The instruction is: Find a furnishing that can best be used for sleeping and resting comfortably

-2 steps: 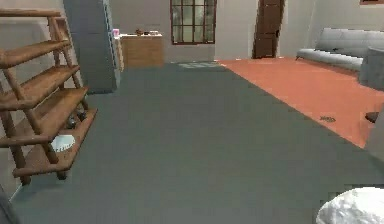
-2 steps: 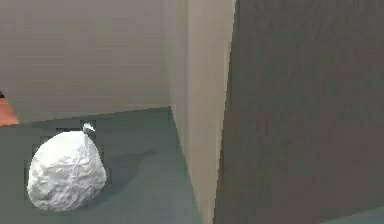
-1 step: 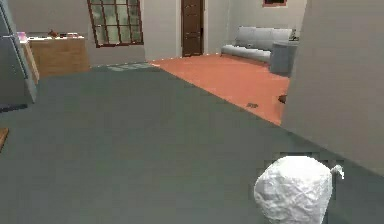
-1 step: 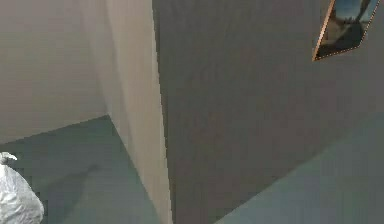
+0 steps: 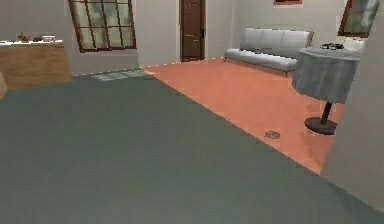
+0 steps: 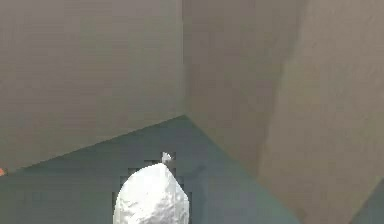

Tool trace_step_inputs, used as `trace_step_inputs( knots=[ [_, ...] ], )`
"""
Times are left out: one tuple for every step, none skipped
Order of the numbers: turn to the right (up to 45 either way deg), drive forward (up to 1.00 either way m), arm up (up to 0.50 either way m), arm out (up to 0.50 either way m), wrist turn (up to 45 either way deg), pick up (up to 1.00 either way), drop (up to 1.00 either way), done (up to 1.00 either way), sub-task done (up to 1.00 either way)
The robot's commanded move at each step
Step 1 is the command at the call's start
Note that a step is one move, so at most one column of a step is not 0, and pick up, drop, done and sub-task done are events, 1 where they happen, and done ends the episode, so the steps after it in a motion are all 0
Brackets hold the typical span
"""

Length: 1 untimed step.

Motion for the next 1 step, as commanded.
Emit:
trace_step_inputs(
  knots=[
    [0.0, 0.45, 0.00, 0.00, 0.0, 0.00, 0.00, 0.00, 0.00]
  ],
)
